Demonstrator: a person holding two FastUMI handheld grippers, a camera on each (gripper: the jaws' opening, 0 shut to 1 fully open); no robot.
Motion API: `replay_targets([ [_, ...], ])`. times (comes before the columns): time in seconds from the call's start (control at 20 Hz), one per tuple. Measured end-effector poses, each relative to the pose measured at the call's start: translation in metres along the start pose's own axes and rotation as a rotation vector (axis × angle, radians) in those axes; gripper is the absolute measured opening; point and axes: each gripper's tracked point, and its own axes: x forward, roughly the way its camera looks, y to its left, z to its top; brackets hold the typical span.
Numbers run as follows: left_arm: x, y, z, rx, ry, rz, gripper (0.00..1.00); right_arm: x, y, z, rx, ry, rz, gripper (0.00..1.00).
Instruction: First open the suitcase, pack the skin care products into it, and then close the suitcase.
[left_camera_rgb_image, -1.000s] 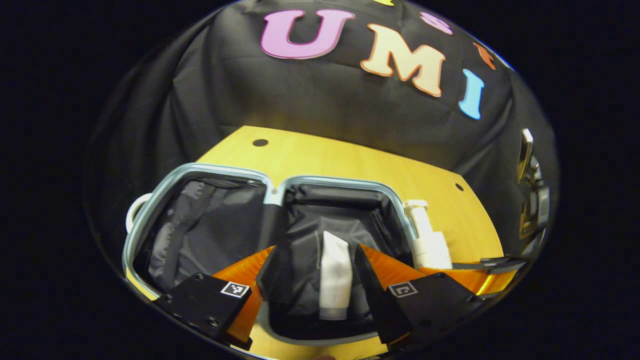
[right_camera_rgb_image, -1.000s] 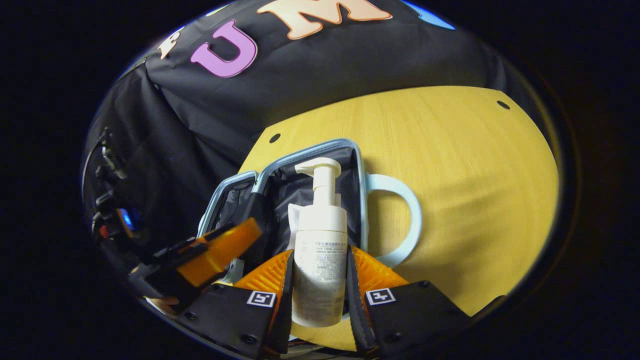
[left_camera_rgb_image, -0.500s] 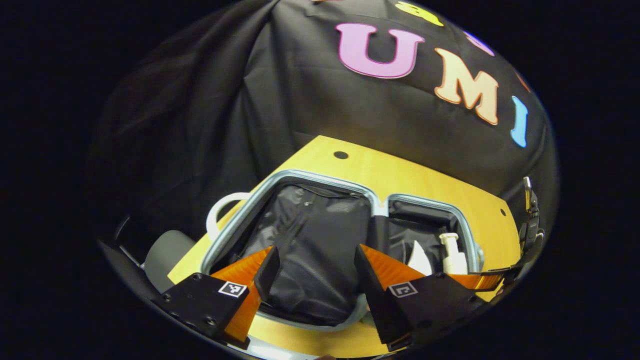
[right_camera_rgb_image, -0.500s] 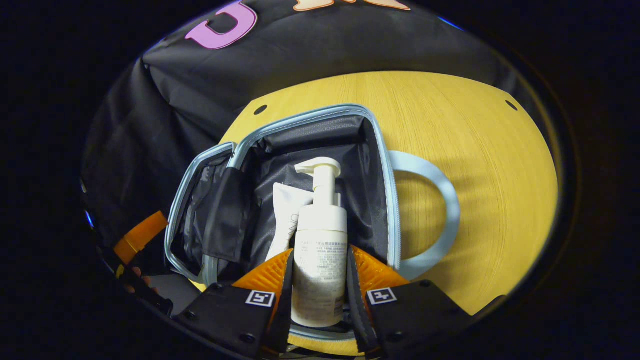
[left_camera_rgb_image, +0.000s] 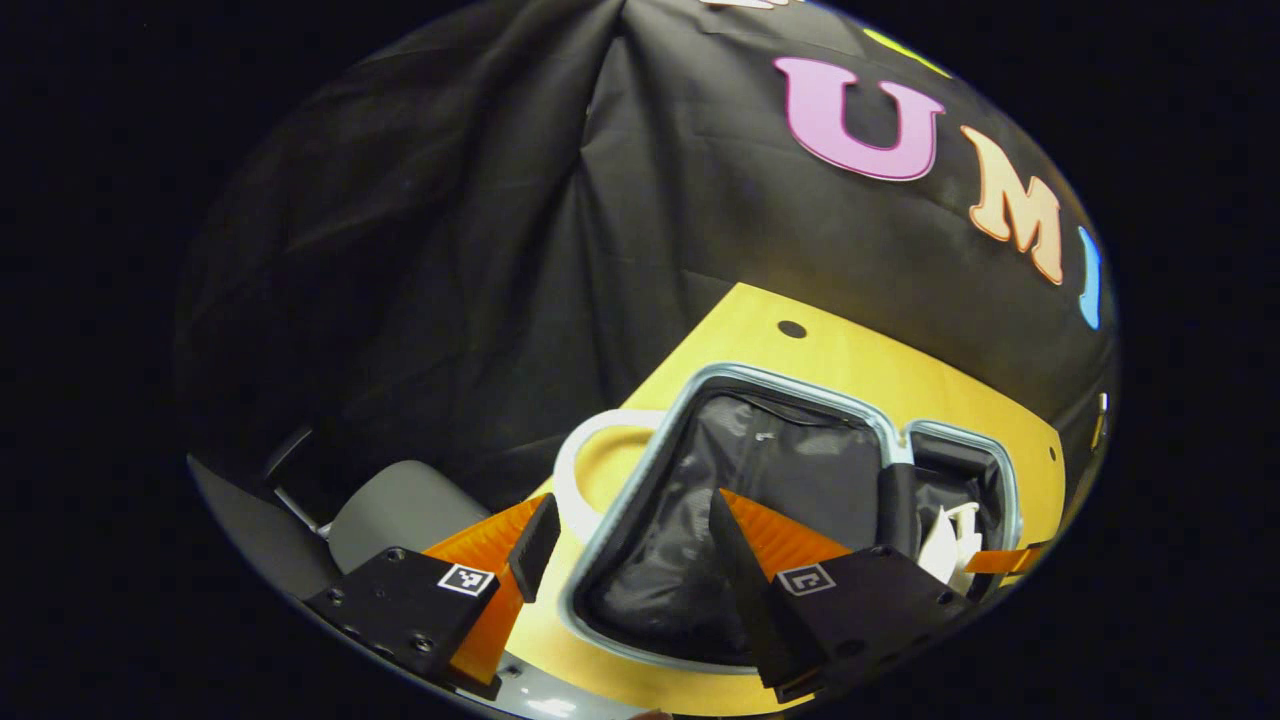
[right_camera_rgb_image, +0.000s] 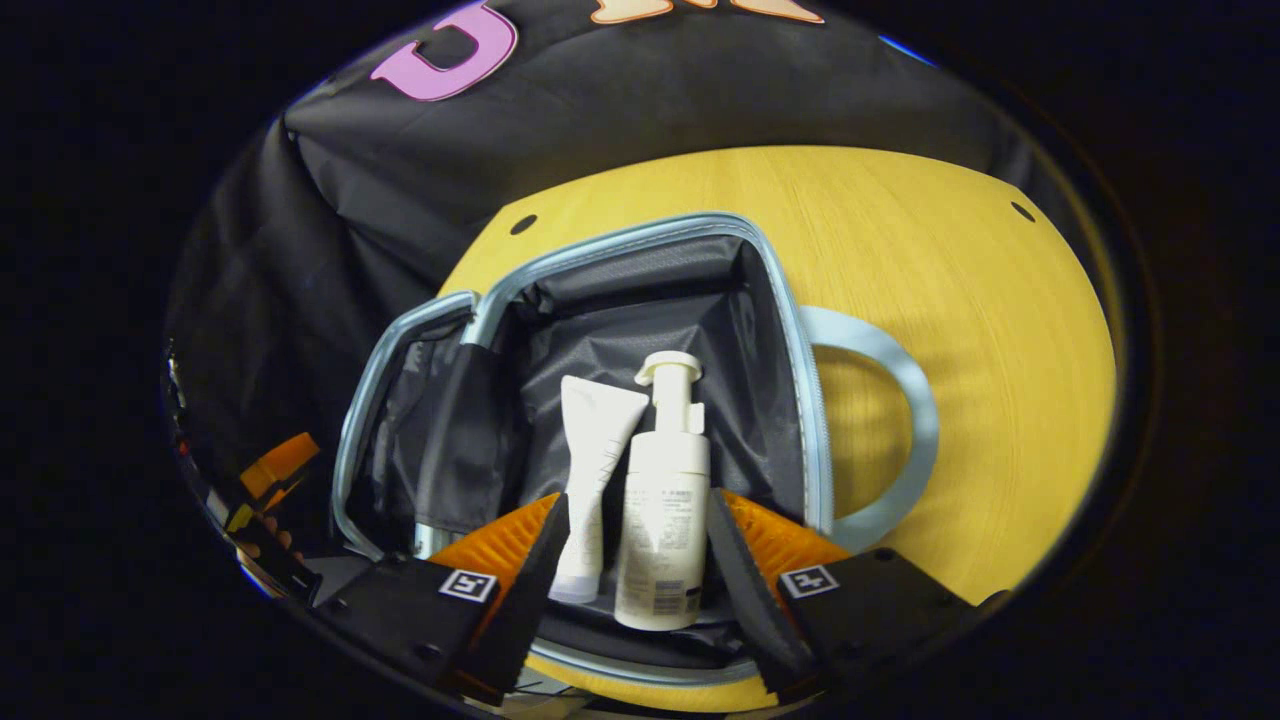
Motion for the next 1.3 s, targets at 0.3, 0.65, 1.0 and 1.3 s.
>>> replay_targets([
  [0.3, 0.041, 0.036, 0.009, -0.006, 0.041, -0.008, 0.87, -0.047, -0.004, 0.037, -0.028, -0.151, 0.028, 0.99],
  [0.65, 0.103, 0.053, -0.005, 0.033, 0.17, -0.003, 0.87, -0.085, -0.045, 0.048, 0.019, -0.216, -0.054, 0.96],
  [1.0, 0.135, 0.057, -0.03, 0.053, 0.298, -0.016, 0.85, -0.109, -0.081, 0.05, 0.069, -0.252, -0.131, 0.97],
  [1.3, 0.132, 0.036, -0.031, 0.06, 0.341, -0.085, 0.1, -0.117, -0.089, 0.043, 0.076, -0.253, -0.145, 0.99],
])
